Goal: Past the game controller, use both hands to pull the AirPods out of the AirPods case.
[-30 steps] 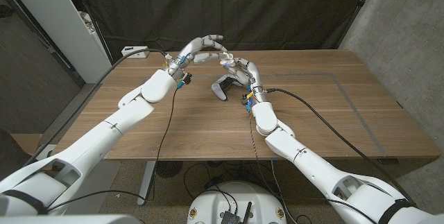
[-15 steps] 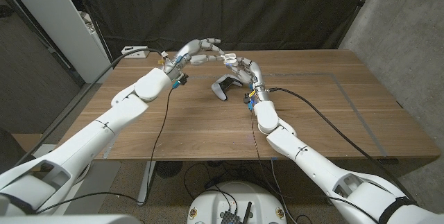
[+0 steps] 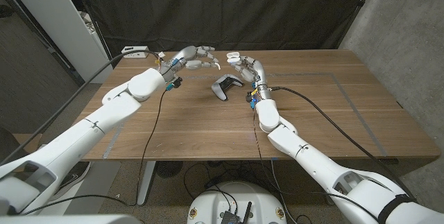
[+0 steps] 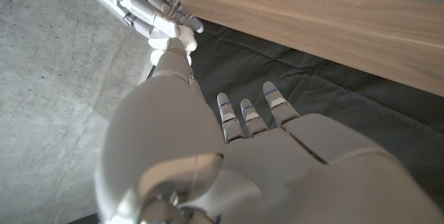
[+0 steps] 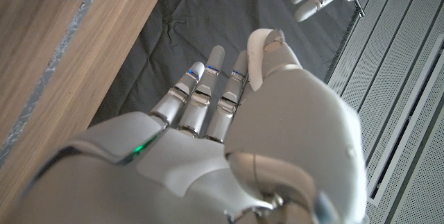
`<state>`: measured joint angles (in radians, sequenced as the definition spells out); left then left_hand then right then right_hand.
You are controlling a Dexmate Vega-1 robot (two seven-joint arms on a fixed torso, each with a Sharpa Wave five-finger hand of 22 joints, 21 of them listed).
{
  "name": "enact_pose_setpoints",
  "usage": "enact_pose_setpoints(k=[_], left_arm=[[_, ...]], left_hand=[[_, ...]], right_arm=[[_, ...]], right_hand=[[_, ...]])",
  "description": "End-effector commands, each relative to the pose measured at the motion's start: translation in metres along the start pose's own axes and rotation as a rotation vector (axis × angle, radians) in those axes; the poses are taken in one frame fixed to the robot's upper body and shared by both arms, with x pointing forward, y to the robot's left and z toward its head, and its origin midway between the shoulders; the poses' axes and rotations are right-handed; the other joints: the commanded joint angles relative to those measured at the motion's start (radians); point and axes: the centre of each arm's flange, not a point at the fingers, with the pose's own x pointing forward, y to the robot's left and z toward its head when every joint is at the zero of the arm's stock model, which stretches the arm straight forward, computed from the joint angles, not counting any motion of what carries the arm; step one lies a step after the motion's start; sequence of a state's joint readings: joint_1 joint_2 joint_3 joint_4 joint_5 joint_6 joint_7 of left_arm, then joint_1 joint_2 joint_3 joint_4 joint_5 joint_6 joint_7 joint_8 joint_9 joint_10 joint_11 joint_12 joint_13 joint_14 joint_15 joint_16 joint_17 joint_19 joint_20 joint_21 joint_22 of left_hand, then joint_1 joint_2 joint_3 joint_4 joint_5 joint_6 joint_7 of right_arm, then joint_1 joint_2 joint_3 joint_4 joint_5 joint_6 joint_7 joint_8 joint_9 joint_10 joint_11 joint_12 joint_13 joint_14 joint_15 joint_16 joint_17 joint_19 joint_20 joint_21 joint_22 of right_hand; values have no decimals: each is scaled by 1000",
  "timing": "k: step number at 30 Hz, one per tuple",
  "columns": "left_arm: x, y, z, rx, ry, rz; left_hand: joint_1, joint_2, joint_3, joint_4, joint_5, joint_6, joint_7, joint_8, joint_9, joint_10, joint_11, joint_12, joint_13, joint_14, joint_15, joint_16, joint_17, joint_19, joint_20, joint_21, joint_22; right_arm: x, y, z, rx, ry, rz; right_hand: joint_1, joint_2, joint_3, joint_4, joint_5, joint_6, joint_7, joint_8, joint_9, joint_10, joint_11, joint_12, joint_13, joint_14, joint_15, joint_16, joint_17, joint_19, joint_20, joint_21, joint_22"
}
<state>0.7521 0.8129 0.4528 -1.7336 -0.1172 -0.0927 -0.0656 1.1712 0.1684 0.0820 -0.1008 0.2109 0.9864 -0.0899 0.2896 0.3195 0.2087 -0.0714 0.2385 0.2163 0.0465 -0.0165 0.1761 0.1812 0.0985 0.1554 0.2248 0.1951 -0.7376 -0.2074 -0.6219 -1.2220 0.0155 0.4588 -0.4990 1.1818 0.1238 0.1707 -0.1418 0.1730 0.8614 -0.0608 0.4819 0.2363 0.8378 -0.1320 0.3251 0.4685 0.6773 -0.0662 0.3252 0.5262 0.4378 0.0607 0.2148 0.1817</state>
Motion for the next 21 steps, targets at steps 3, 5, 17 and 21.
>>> enact_pose_setpoints(k=[3,5,17,21], left_arm=[[-4,-2,-20,42,112,-98],[-5,-3,-22,47,125,-119],[-7,-11,-41,101,200,-221],[-10,-13,-45,139,217,-243]], left_hand=[[0,-8,4,-2,-2,56,39,12,84,-19,6,-9,1,-26,13,-1,0,-14,5,-8,-2],[0,-8,4,-2,-2,59,40,13,86,-23,9,-10,1,-32,15,-1,0,-16,6,-9,-2],[2,-7,7,-2,-3,60,40,10,85,-39,14,-16,-1,-54,17,0,-1,-21,11,-11,-4],[2,-7,8,-2,-3,61,37,9,85,-42,15,-17,-2,-59,17,1,-1,-22,11,-12,-4]], right_arm=[[3,-3,0,-10,-2,-9],[2,-4,0,-9,-4,-13],[-2,-4,2,-9,-8,-20],[-4,-3,3,-9,-6,-17]], right_hand=[[-2,12,-1,1,6,74,-66,7,210,0,-6,-1,3,11,-168,-3,3,5,0,1,2],[-2,12,-1,1,6,73,-65,7,210,1,-6,-1,3,10,-168,-4,3,5,-1,1,2],[-3,12,-2,2,6,74,-65,6,210,1,-5,-1,5,13,-168,-4,4,5,-1,0,2],[-3,13,-2,2,6,73,-65,6,211,1,-4,-1,5,13,-167,-5,4,5,0,0,2]])
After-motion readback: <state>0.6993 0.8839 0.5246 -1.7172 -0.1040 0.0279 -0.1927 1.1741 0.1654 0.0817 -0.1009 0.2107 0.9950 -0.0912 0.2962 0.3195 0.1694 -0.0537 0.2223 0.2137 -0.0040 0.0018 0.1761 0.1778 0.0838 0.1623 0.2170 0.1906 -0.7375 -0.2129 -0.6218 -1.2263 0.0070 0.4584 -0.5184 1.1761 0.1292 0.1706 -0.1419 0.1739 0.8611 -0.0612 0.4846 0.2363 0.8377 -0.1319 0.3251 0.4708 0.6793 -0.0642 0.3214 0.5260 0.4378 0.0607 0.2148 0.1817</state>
